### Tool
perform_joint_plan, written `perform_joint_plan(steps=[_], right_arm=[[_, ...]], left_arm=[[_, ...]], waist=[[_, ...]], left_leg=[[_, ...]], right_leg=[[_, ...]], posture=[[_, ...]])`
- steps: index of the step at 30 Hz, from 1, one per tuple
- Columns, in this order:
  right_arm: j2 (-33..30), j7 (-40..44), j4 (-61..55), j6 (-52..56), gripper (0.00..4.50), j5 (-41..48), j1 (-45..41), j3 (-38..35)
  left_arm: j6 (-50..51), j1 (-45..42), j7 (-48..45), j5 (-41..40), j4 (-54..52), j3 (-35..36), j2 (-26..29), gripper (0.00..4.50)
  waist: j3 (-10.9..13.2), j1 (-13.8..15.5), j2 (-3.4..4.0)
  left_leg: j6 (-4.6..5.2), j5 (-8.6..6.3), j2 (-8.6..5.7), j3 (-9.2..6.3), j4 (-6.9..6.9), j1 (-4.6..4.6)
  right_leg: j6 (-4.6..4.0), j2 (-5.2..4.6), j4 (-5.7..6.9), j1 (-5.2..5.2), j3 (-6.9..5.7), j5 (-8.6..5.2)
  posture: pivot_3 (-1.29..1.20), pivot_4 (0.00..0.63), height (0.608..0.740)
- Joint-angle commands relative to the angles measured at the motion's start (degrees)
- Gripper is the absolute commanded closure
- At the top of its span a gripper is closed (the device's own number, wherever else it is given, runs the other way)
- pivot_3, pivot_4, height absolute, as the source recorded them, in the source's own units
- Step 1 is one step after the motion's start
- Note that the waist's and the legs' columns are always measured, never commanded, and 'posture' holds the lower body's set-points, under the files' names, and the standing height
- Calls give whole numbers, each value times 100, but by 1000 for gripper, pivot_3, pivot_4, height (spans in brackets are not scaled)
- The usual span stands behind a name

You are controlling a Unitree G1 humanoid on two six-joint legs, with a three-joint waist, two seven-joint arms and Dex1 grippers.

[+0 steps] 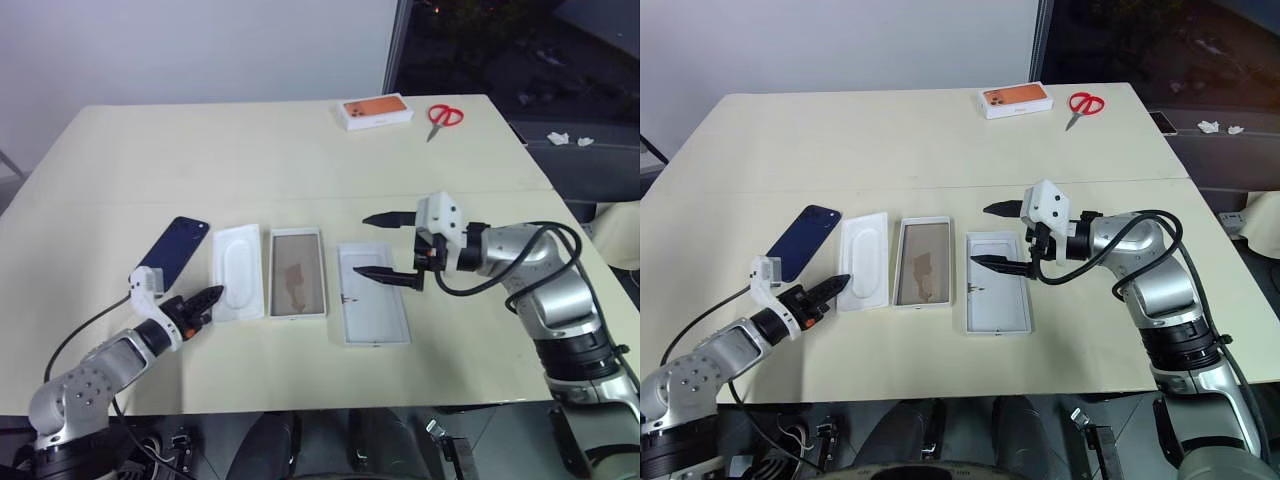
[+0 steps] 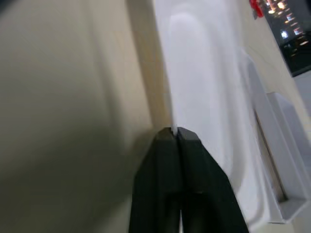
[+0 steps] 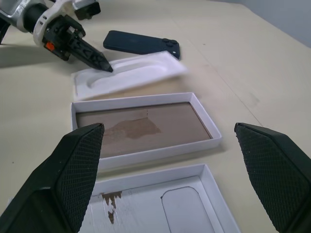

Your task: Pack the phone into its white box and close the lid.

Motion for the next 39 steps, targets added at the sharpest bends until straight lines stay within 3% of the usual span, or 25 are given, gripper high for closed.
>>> perform_joint_plan(steps=[1,10,19,22,29,39], right_arm=[[-52,-9,-212,-60,0,68,-139,-133],[-65,-16,-176,-51,0,59,-162,-148],[-262,335,-180,9,0,301,57,-253],[-318,379,-170,-47,0,284,129,-222],[-227,297,-242,-55,0,253,235,-182],[-196,197,-304,-76,0,233,309,-187]], left_arm=[[83,79,54,-66,109,-4,-6,4468],[78,82,-40,-530,-63,250,187,4468],[570,-335,345,-1964,-171,699,457,4468],[634,-367,527,-1761,-547,219,527,4468],[450,-815,1367,-1894,-868,-449,-213,4468],[184,-572,1631,-1545,-943,-899,-430,4468]], waist=[[0,-5,0],[0,-17,0],[2,11,-2],[2,-5,-3],[3,-11,-4],[3,-3,-4]], left_leg=[[0,0,0,0,-1,0],[0,0,1,0,-2,0],[0,0,1,-1,-2,-5],[3,-2,0,-2,-1,-7],[1,-1,1,-2,-2,-6],[1,0,1,-1,-2,-6]], right_leg=[[0,0,0,0,0,0],[0,1,0,-2,0,0],[0,0,-3,-5,-1,0],[0,-1,-8,-1,-2,0],[0,1,-6,-4,-2,0],[0,3,-7,-4,0,0]], posture=[[0,150,740],[0,150,740],[0,150,740],[0,150,740],[0,150,740],[0,150,740]])
